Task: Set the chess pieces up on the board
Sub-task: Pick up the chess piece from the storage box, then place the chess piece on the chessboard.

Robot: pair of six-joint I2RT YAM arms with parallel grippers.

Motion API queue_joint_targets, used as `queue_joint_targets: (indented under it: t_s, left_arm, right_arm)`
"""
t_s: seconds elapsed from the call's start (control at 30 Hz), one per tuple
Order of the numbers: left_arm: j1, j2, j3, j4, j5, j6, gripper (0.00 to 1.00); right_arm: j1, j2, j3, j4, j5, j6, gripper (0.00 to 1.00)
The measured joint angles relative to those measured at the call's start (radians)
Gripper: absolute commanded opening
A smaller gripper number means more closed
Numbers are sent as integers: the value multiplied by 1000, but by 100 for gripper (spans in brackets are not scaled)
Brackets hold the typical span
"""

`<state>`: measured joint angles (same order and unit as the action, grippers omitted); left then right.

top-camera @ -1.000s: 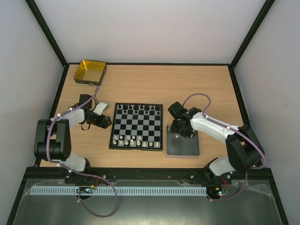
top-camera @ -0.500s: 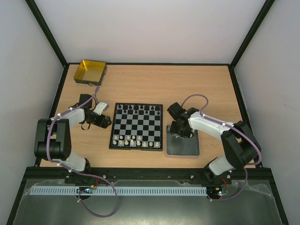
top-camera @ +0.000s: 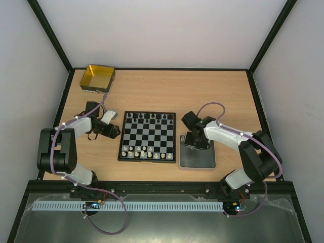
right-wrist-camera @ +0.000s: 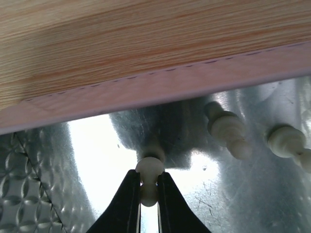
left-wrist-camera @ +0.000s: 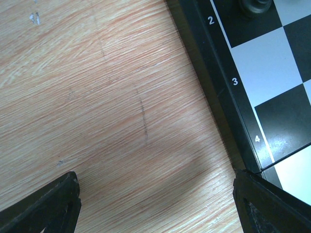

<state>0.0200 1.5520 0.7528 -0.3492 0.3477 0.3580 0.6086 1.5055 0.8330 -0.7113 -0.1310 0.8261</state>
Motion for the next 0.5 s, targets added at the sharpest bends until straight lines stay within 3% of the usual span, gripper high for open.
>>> queue_joint_targets:
  t_s: [0.33, 0.5]
  left_arm:
    - [0, 0, 0, 0, 1, 0, 86]
    - [0, 0, 0, 0, 1, 0, 86]
  right_arm:
    - [20, -75, 162, -119, 37, -10, 5]
    - [130, -25, 256, -136, 37, 14, 5]
